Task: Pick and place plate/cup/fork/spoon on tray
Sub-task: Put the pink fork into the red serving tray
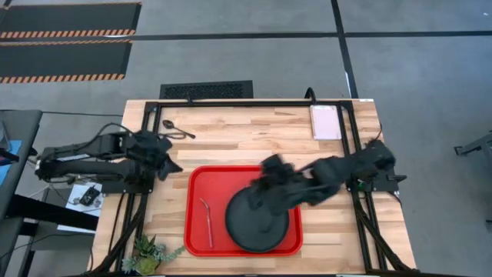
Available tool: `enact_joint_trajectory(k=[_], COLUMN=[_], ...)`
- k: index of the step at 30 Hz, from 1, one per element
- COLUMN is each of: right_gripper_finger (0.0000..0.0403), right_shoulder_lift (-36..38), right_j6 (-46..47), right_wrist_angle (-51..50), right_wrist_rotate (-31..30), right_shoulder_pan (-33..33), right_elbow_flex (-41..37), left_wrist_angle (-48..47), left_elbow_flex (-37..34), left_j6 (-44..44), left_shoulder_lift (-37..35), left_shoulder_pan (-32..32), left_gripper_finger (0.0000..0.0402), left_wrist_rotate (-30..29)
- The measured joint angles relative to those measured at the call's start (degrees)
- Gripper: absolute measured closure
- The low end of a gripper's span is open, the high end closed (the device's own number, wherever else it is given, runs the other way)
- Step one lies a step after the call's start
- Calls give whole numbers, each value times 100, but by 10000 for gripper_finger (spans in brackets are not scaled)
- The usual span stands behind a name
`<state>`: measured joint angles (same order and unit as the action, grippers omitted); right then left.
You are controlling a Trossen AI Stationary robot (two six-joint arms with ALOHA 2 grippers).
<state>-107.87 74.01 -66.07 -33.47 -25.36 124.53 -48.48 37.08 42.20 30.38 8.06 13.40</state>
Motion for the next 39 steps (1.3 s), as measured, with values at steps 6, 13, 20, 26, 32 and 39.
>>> enact_joint_trajectory(k=[6, 13, 20, 26, 32, 39], right_gripper_finger=[400, 400, 397, 398, 398, 395], right_shoulder_lift=[342, 375, 515, 524, 526, 526], right_j6=[1171, 1511, 1402, 1314, 1312, 1356], right_wrist_angle=[-1541, -2386, -2359, -2350, -2349, -2344], right_wrist_rotate=[-1056, -1091, -1280, -1300, -1315, -1314], right_shoulder_pan=[-456, -558, -617, -672, -791, -835], right_elbow_flex=[-2, -15, -11, -9, -9, -9], left_wrist_angle=[326, 1564, 1755, 2503, 2837, 3129], left_elbow_flex=[-46, -43, -46, -43, -43, -43], left_j6=[136, 43, 288, -227, -274, -275], left_shoulder_lift=[583, 2100, 3282, 4167, 4744, 5033], left_shoulder_pan=[-1030, -2619, -3371, -3264, -3318, -3431], left_gripper_finger=[401, 401, 401, 401, 401, 401], left_wrist_rotate=[-468, -698, -1925, -2232, -1933, -1820])
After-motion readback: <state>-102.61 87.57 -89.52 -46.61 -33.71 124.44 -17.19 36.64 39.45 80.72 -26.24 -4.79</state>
